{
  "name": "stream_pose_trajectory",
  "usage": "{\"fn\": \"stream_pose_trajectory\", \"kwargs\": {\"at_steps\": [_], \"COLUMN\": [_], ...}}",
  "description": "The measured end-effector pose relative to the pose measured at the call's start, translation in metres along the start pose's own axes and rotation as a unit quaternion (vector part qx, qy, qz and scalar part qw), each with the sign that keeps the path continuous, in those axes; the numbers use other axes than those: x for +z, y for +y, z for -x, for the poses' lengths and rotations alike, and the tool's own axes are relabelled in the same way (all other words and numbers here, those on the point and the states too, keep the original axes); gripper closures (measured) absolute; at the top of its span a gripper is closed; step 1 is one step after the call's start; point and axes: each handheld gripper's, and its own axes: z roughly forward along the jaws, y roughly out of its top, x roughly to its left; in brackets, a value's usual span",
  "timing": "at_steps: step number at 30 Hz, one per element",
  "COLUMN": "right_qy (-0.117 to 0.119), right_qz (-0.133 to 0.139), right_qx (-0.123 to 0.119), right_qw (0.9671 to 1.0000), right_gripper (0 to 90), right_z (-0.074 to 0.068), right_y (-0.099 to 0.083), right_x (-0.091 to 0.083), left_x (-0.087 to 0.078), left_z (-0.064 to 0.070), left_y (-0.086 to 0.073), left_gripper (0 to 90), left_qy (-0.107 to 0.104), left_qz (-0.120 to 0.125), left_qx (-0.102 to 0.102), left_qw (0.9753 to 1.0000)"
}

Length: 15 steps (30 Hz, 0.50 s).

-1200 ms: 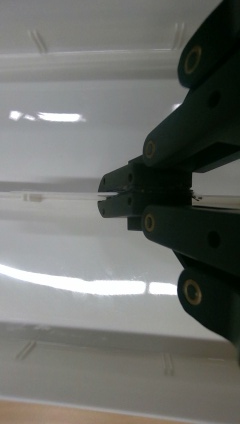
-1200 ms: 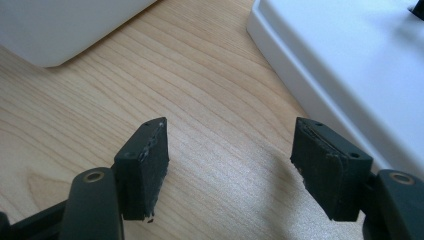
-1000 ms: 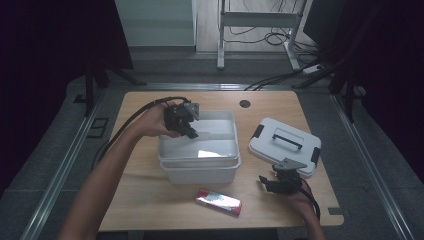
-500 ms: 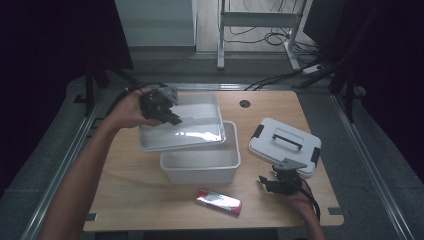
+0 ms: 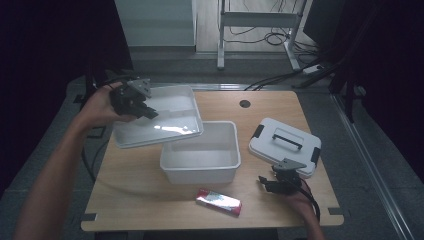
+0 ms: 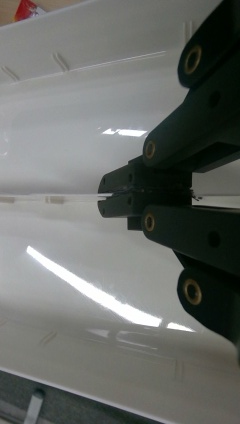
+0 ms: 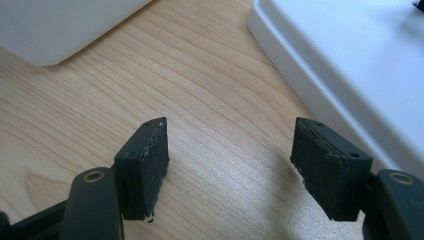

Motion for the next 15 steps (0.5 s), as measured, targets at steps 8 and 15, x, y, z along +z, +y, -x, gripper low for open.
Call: {"fn": "stream_pose_trajectory", "kwargs": {"at_steps": [8,15], "right_qy": [0.000,-0.001], "right_qz": [-0.002,-0.003], "right_qx": [-0.001,-0.001], "right_qw": [1.0000,1.0000], "right_gripper": [31.5,31.5], "right_z": [0.000,0.000], "right_y": [0.000,-0.001], "right_x": [0.001,0.001], "left_x": [-0.015,-0.026], "left_z": [-0.003,-0.006], "left_y": [-0.021,-0.044], "left_gripper": [89.9,89.9], "left_qy": [0.016,0.028], "left_qz": [-0.004,-0.007], "left_qx": [-0.023,-0.044], "left_qw": [0.9996,0.9986]}}
